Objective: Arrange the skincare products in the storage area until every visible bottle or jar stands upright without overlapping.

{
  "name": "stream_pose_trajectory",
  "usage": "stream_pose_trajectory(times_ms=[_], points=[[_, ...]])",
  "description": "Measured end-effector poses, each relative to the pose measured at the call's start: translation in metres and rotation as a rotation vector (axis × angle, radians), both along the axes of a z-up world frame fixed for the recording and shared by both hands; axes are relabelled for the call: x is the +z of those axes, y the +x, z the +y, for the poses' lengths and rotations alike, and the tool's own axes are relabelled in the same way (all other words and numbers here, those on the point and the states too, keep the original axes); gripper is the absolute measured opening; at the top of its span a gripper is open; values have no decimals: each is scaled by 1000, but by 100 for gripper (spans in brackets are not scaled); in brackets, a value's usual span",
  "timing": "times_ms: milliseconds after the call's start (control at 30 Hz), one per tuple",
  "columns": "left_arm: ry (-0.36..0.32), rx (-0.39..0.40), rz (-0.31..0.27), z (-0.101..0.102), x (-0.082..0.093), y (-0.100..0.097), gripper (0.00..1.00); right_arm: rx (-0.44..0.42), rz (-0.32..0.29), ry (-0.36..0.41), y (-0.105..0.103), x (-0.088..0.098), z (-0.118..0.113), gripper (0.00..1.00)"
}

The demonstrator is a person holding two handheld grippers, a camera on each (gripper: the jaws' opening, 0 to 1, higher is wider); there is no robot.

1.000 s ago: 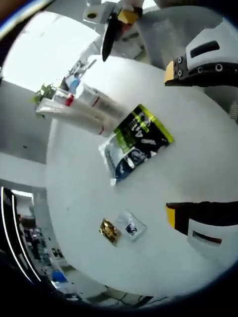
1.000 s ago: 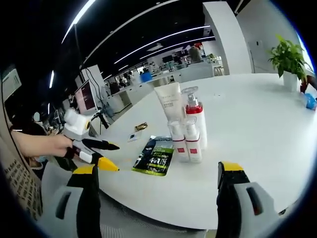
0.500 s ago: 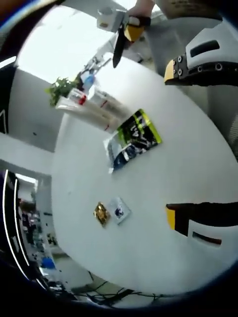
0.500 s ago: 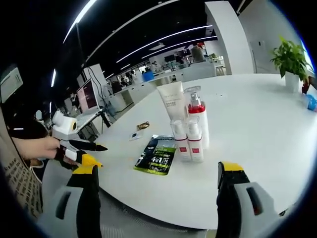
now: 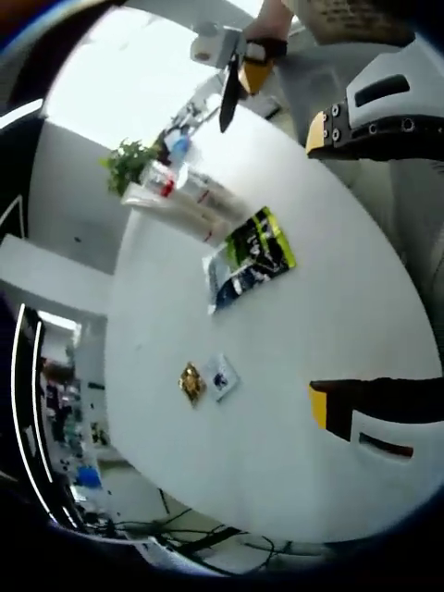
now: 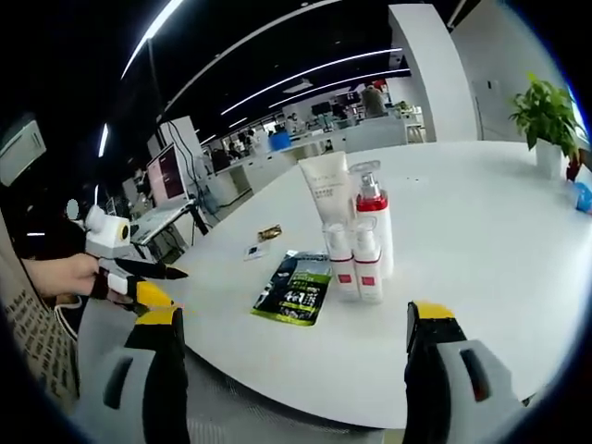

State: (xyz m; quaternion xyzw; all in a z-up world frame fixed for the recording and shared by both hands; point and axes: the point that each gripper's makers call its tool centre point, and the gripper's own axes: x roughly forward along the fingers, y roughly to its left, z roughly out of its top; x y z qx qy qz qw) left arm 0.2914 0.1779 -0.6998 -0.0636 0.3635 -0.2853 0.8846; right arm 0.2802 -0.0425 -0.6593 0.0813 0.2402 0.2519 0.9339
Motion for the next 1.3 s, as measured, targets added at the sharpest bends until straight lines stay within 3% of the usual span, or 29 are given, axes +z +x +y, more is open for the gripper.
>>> stream_pose_trajectory(times_ms=[267,767,1300], points=[[3,21,-1,7,0,-9,97,5,-2,-4,-1,0,1,100],[14,23,-16,9,5,-8,97,9,-3,-13,-1,-1,1,100],[25,89,37,7,-4,8,97,15,9,-23,-1,-3,2,100]])
